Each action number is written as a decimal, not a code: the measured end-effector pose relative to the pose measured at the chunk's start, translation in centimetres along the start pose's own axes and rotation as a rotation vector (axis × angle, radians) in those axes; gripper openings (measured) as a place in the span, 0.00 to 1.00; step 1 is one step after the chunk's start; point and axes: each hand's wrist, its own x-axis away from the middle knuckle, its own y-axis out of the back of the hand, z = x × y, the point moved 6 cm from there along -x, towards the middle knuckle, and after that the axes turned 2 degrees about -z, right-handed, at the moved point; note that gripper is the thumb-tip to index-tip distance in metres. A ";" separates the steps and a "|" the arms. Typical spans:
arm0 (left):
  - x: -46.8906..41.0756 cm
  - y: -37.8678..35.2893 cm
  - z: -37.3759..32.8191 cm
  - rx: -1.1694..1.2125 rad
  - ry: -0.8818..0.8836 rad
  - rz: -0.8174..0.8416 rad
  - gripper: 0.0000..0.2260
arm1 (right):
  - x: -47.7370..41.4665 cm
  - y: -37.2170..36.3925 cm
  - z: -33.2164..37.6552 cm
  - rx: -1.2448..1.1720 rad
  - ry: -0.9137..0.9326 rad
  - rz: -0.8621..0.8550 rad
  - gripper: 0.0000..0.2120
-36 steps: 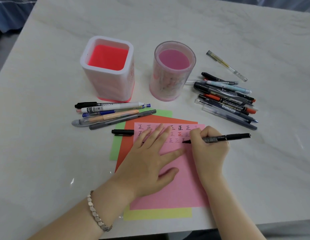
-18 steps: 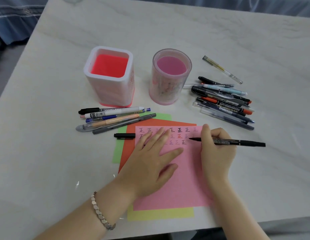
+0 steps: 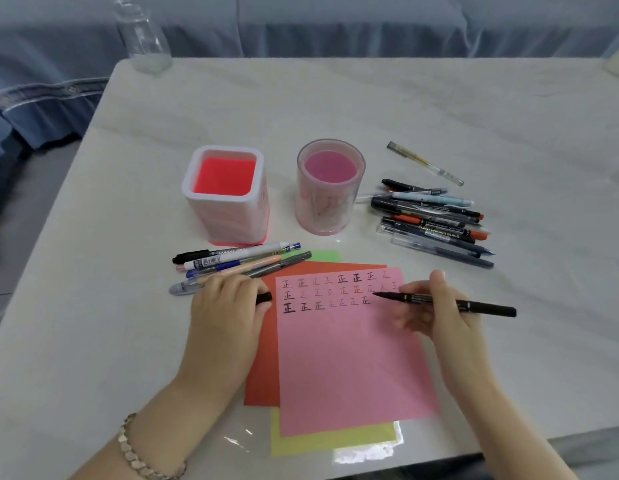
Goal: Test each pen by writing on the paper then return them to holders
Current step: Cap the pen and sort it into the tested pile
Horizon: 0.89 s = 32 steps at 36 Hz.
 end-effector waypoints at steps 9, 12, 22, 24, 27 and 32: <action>0.5 0.8 -4.3 0.833 0.324 0.171 0.08 | 2.1 -2.4 2.4 -0.359 -0.202 0.183 0.17; 0.6 1.1 -5.3 0.865 0.296 0.172 0.09 | 2.4 -2.5 3.1 -0.331 -0.162 0.179 0.19; 1.0 1.7 -6.7 0.875 0.269 0.183 0.09 | 2.9 -2.5 3.6 -0.212 -0.092 0.217 0.27; 1.0 1.8 -6.9 0.876 0.262 0.192 0.09 | 3.0 -2.5 3.7 -0.201 -0.073 0.223 0.26; 1.1 1.9 -7.2 0.862 0.230 0.201 0.09 | 3.1 -2.6 3.7 -0.148 -0.035 0.232 0.25; 1.3 2.1 -9.0 0.867 0.105 0.250 0.07 | 3.5 -3.2 3.5 0.024 0.114 0.228 0.21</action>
